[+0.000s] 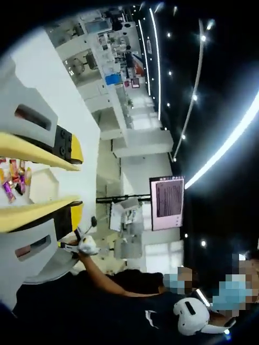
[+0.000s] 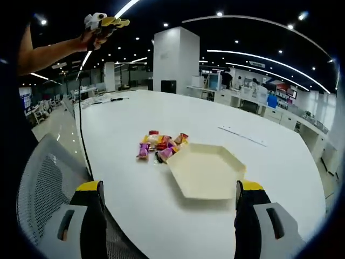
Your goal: Place the target food into the container with the food tongs after gripping and lifting it, then release it inside without dropping or visibly crushing the food.
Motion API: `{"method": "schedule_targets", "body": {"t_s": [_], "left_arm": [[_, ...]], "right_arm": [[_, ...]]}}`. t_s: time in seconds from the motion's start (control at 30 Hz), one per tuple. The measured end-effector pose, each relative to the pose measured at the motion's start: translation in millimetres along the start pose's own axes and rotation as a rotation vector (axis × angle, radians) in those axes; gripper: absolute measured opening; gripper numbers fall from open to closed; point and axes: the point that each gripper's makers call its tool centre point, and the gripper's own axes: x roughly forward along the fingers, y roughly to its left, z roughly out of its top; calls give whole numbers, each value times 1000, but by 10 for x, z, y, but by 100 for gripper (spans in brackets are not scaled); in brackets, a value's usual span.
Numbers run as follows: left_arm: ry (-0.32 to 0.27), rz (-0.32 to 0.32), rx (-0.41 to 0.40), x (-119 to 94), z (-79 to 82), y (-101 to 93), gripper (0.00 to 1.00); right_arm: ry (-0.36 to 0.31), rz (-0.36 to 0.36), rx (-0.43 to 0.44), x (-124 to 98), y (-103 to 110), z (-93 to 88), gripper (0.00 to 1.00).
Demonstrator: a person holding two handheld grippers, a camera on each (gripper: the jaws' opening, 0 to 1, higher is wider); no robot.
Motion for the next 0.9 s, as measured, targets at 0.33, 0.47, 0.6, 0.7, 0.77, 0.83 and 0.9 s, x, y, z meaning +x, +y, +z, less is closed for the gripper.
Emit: {"method": "schedule_targets", "body": {"t_s": [0.33,0.47,0.6,0.7,0.77,0.83,0.9], "left_arm": [[188,8,74,150,-675,-233,24],[213,16,33,186,-904,-197,24],[282,18,34,223,-1191,-183,24],[325,29,69,245,-1345,-157,24],[332,33,74,268,-1409,-136,24],[352,28,57,279,-1489,-130,24],[374,29,62,289,-1563,-121,24]], "right_arm": [[13,-20,-21,-92,-36,-55,99],[-6,6,1,-71,-1,-46,100],[5,14,9,-88,-2,-69,100],[-11,-7,27,-130,-58,-16,100],[5,-5,63,-145,-70,-16,100],[8,-8,55,-164,-60,0,100],[5,-11,20,-181,-40,33,100]]}}
